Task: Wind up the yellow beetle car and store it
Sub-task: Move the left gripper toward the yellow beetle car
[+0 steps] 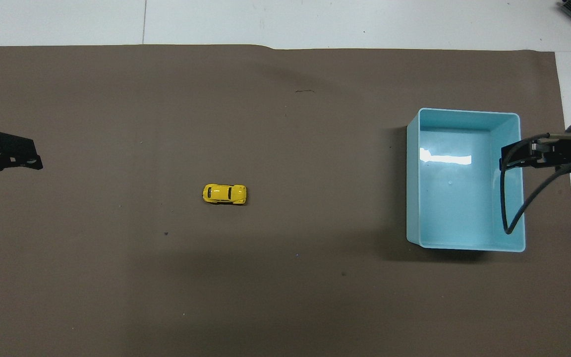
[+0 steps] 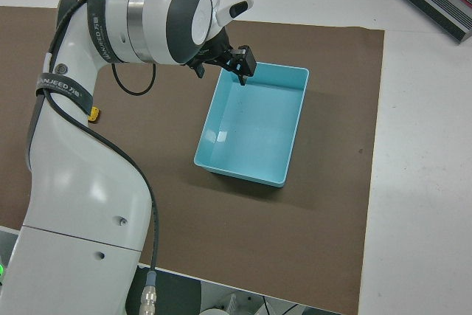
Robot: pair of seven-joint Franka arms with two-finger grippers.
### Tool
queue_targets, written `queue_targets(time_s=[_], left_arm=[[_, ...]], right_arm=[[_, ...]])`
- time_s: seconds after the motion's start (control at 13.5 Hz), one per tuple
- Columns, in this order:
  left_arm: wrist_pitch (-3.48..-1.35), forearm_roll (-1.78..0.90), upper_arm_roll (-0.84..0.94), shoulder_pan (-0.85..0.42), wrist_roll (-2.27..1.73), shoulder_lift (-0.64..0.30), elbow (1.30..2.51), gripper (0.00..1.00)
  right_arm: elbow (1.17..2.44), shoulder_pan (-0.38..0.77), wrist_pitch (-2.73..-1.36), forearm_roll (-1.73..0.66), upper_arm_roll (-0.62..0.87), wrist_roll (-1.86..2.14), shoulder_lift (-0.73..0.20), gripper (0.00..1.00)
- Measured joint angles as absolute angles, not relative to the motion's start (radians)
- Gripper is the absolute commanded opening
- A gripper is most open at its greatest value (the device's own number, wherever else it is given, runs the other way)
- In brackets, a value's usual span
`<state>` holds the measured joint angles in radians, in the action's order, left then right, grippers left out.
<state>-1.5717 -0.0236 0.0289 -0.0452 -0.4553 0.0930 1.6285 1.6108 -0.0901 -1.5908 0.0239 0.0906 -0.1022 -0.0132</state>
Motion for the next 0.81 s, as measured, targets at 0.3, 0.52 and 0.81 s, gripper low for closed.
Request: queue_targets(time_s=[0.3, 0.52, 0.81], left_arm=[[-1.572, -0.041, 0.027, -0.045, -0.878, 0.09, 1.692, 1.0], [-1.592, -0.041, 0.024, -0.037, -1.148, 0.087, 1.746, 1.0], [-1.725, -0.042, 0.024, -0.031, -1.454, 0.08, 1.813, 1.0]], right_arm=[[1.611, -0.09, -1.591, 0.024, 0.091, -0.102, -0.013, 1.0], [1.611, -0.09, -1.591, 0.024, 0.091, -0.102, -0.013, 1.0], [1.611, -0.09, -1.591, 0.024, 0.091, -0.102, -0.013, 1.0]])
